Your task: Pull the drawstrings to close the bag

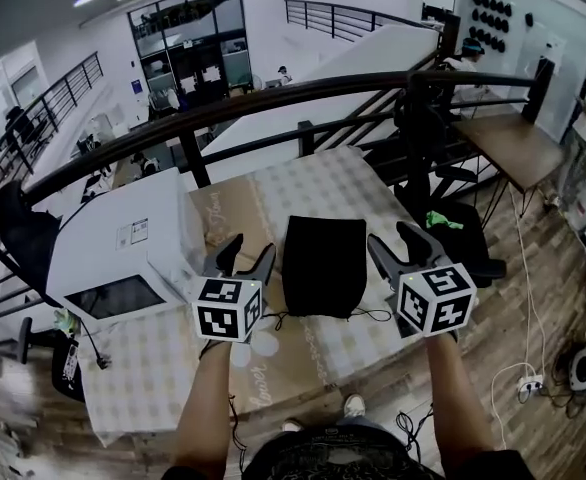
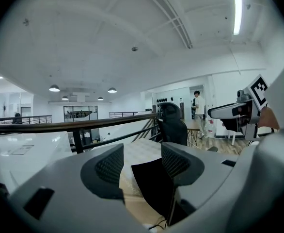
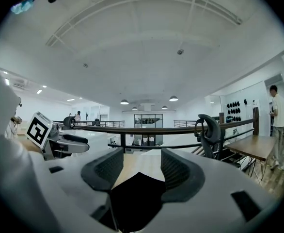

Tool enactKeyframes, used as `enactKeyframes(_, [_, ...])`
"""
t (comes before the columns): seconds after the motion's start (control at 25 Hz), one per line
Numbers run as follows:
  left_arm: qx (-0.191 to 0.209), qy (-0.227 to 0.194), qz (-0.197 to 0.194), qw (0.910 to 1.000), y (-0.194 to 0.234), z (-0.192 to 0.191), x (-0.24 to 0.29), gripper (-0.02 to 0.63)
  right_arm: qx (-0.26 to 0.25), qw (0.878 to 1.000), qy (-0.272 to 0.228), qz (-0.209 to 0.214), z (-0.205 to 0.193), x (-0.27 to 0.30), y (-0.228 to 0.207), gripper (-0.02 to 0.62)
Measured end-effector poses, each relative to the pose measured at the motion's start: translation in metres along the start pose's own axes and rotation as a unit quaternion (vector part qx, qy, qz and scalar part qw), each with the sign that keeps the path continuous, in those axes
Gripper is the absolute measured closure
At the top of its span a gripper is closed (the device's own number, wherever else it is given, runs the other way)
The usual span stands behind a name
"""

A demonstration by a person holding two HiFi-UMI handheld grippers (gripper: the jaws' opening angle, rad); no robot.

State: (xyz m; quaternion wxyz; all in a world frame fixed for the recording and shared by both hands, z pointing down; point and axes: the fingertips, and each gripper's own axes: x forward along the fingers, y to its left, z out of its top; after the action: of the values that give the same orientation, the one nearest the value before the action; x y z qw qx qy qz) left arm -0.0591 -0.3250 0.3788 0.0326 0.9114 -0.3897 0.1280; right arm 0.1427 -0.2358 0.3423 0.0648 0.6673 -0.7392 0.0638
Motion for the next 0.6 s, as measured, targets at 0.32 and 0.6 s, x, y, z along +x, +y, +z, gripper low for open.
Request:
enactKeyframes(0.32, [0.002, 0.021, 0.003, 0.9998, -0.007, -0.014, 0.008, 0.362, -0.004, 1.0, 0.011, 0.022, -0.011, 0.006, -0.011, 0.368])
enactKeyframes(0.6, [0.021, 0.06, -0.024, 0.9977, -0.013, -0.047, 0.012, 0.362, -0.002, 0.998, 0.041, 0.045, -0.04, 0.015, -0.01, 0.368])
